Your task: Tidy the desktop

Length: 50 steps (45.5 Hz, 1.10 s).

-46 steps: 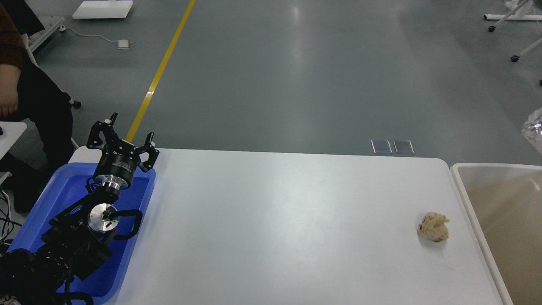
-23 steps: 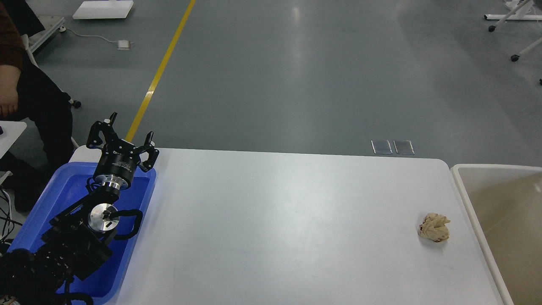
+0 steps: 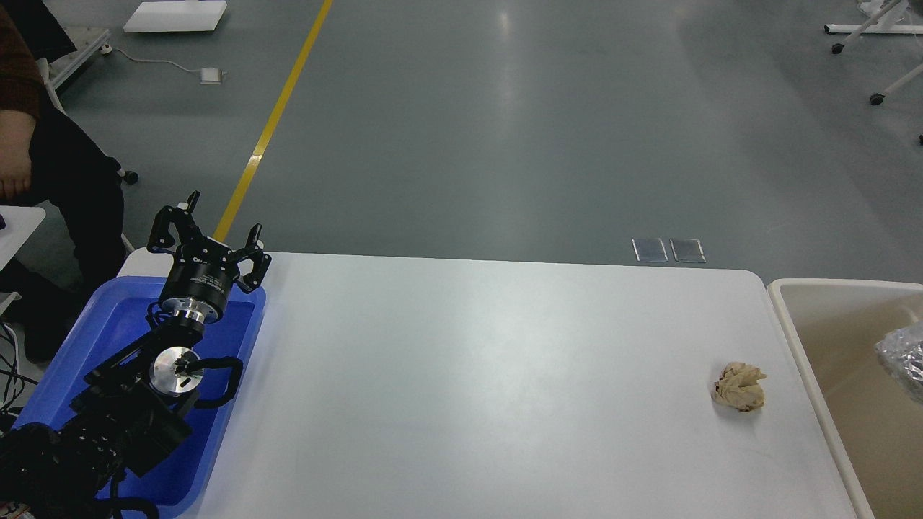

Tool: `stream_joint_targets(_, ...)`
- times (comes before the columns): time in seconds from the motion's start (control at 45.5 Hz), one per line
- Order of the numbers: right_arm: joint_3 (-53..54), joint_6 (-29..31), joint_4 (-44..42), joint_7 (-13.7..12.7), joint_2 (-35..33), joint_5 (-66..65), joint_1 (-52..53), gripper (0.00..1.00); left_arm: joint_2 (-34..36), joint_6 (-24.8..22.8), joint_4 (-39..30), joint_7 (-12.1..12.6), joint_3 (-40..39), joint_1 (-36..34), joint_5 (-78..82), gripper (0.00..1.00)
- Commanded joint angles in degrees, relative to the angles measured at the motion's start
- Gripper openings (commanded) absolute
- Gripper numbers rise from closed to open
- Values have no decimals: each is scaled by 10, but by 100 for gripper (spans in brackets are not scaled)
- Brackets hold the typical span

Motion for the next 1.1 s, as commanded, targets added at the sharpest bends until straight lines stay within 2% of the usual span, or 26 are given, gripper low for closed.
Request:
stream_joint_targets(0.0,17,-13,-18,-1,19,-1,-21,19,0,0,0,0,0,0,0,100)
stream_joint_targets(0.044,17,-28,-18,-1,19,-1,-21,45,0,0,0,0,0,0,0,100)
stream_joint_targets(0.088,17,-42,-18,0,19,-4,-21,65,0,0,0,0,-1,0,0,100)
stream_joint_targets(0.132,17,-50,-18,0,19,-5,-22,78,0,0,0,0,-1,0,0,100)
stream_joint_targets(0.22,17,-51,-17,1,20,-5,-21,98,0,0,0,0,0,0,0,100)
stream_joint_targets(0.505,18,-46,-16,0,38,-5,-7,99,0,0,0,0,0,0,0,100)
stream_joint_targets(0.768,49,-47,-18,2,32,-8,110,99,0,0,0,0,0,0,0,100)
stream_joint_targets(0.878,115,-46,-20,2,12,-8,157,99,0,0,0,0,0,0,0,100)
stream_joint_targets(1.076,319,-43,-26,5,-8,-12,231,99,0,0,0,0,0,1,0,100)
